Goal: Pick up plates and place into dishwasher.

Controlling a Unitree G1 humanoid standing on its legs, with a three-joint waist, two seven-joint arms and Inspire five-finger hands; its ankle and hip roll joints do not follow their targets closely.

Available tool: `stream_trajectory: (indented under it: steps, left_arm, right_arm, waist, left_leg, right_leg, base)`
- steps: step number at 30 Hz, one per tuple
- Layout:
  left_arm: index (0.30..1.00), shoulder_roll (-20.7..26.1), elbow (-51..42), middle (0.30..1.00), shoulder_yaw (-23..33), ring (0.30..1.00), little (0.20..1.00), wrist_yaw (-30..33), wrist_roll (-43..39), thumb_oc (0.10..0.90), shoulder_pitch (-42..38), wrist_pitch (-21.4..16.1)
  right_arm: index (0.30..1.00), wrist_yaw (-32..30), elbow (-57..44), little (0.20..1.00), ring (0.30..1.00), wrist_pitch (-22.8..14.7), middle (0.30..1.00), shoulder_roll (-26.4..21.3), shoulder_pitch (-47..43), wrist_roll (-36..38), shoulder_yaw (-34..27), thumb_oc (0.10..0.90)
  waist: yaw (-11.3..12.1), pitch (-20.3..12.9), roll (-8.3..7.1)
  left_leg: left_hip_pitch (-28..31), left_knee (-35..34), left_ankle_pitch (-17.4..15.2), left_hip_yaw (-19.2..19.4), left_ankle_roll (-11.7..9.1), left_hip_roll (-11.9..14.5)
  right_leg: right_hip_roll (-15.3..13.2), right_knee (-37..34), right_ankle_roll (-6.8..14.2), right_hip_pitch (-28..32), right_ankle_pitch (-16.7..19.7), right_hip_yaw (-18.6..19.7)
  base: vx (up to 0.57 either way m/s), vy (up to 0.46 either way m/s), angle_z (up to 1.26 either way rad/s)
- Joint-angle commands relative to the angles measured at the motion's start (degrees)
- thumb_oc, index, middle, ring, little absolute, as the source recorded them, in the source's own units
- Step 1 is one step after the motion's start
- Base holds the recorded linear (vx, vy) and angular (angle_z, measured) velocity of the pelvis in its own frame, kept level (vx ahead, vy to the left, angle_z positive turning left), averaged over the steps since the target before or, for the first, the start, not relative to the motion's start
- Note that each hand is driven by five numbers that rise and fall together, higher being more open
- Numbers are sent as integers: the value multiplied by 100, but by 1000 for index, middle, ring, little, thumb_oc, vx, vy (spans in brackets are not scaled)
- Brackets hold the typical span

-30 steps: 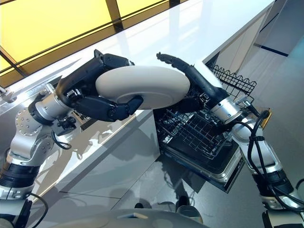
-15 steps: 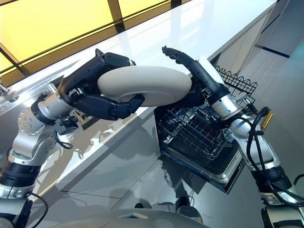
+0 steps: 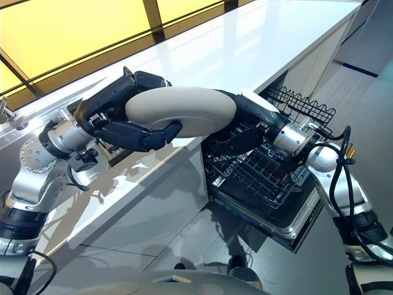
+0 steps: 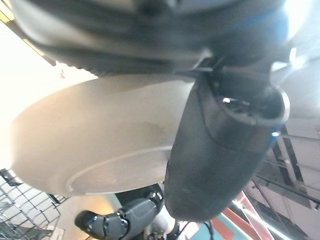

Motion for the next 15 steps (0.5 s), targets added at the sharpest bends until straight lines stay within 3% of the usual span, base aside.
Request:
stream_trajectory:
  steps: [1, 9, 15]
  left_arm:
    - [300, 475, 67, 300, 310, 300, 200, 500, -273, 100, -633, -671]
    - [300, 360, 58, 300, 521, 300, 200, 405, -180, 100, -549, -682]
    - [300, 360, 227, 300, 264, 300, 200, 363, -233, 100, -717, -654]
  right_arm:
    - [900, -1266, 222, 900, 900, -374, 900, -360, -746, -939, -582, 800]
    - [900, -519, 65, 900, 900, -95, 900, -292, -673, -382, -708, 800]
    - [900, -49, 291, 900, 900, -64, 900, -95, -993, 888, -353, 800]
  waist:
    - [-68, -497, -154]
    - [-68, -491, -152]
    - [-5, -489, -171]
  left_leg:
    - [-60, 11, -495, 201, 466, -617]
    - [-63, 11, -501, 212, 462, -616]
    - [-64, 11, -496, 172, 442, -609]
  right_leg:
    - [347, 478, 125, 40, -761, -40]
    - [351, 427, 124, 51, -739, -18]
    - [336, 419, 119, 75, -751, -93]
  base:
    - [0, 0, 0]
    - [0, 0, 0]
    - [0, 0, 0]
